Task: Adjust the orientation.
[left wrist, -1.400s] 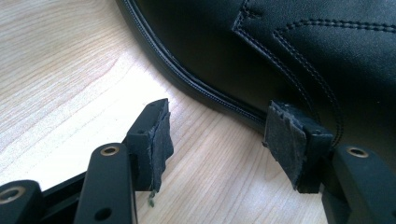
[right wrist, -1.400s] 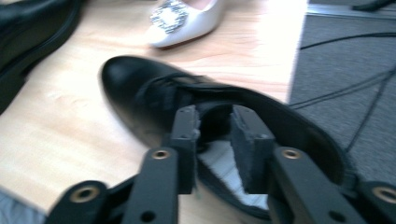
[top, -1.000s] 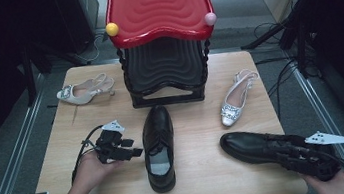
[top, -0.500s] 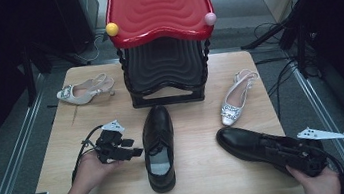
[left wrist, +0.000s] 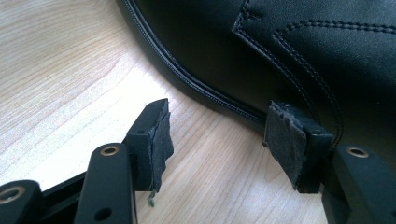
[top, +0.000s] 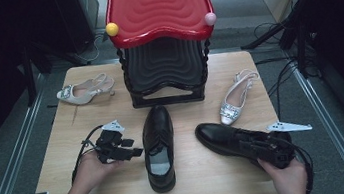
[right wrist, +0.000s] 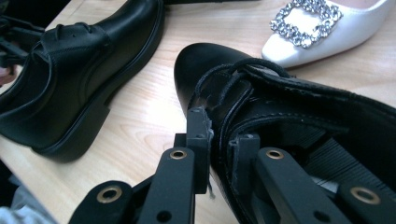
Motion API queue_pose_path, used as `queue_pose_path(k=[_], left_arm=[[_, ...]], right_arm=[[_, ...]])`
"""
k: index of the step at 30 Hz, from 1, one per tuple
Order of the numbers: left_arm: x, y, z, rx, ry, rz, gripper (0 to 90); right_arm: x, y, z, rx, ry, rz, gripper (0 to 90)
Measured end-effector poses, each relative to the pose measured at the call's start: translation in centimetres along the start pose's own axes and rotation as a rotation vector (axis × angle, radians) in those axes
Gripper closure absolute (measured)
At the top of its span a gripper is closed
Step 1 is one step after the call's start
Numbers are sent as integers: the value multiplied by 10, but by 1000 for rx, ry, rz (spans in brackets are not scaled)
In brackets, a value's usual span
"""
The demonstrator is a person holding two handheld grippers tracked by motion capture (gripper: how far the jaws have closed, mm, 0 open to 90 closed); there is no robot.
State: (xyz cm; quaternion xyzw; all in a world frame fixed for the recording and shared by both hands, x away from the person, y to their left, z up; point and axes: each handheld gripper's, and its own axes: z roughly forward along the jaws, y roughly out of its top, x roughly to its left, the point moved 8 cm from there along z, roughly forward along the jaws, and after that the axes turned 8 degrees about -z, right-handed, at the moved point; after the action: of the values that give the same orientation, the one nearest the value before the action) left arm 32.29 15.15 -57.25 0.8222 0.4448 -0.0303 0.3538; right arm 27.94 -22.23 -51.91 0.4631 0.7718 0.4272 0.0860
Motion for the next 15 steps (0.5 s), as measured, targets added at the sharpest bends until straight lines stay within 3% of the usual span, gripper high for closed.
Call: queue_pose_path(k=[6, 11, 15], left_arm=[[-1, -1, 1, 8, 0, 8, 408], [-1, -1, 1, 6, -1, 2, 408], [1, -1, 0, 6, -1, 1, 408]], right_arm=[[0, -3, 3, -11, -27, 4, 790], [-6, -9, 0, 19, -63, -15, 724], [-7, -12, -8, 36, -64, -27, 693]])
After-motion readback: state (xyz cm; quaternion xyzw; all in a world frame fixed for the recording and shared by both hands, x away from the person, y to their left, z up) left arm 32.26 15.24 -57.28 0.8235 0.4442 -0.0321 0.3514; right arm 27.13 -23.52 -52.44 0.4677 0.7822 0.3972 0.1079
